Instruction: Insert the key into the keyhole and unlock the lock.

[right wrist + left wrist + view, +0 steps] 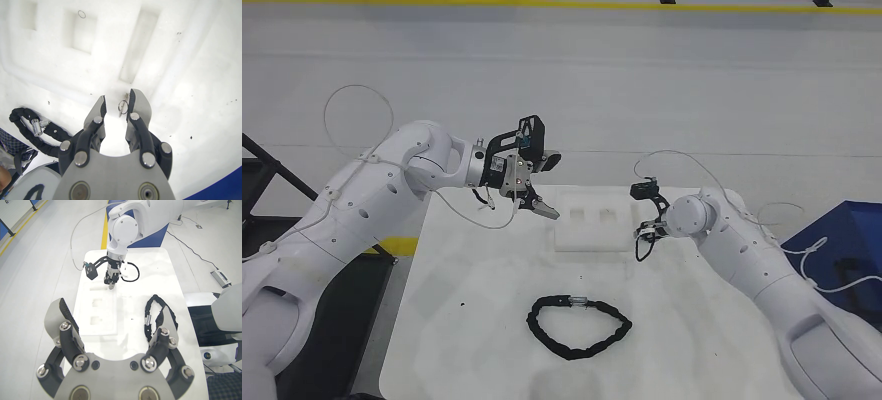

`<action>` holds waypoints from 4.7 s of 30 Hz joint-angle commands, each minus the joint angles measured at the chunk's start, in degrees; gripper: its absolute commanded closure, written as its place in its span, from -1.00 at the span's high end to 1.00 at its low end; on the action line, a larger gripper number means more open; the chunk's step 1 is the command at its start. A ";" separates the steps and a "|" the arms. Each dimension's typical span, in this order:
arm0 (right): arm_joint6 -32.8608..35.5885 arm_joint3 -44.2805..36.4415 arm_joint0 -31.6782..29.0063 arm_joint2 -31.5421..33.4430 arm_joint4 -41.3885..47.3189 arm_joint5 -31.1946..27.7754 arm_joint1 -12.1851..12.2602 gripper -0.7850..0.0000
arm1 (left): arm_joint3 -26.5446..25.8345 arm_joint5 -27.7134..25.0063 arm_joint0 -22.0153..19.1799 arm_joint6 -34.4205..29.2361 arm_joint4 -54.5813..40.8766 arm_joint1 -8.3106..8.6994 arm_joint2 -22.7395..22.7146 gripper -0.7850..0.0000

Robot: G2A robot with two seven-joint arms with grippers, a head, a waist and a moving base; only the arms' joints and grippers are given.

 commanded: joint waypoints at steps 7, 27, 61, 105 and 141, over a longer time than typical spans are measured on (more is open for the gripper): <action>-0.19 0.52 0.50 0.30 -1.20 0.94 -0.75 -0.42 | 0.00 0.00 0.00 -0.01 -0.03 0.00 0.00 1.00; 3.41 -14.39 -6.94 8.40 -6.15 7.89 3.60 -0.35 | 0.00 0.00 0.00 -0.01 -0.03 0.00 0.00 1.00; -0.43 -0.02 -4.53 7.34 -3.37 2.26 -0.49 -0.83 | 0.00 0.00 0.00 -0.01 -0.03 0.00 0.00 1.00; 17.59 -33.69 -26.41 37.12 29.69 -18.84 8.22 -1.00 | 0.00 0.00 0.00 -0.01 -0.03 0.00 0.00 1.00; 17.14 -36.50 -34.32 46.41 43.97 -26.21 10.47 -1.00 | -1.57 4.08 3.80 0.95 2.91 0.56 -1.57 1.00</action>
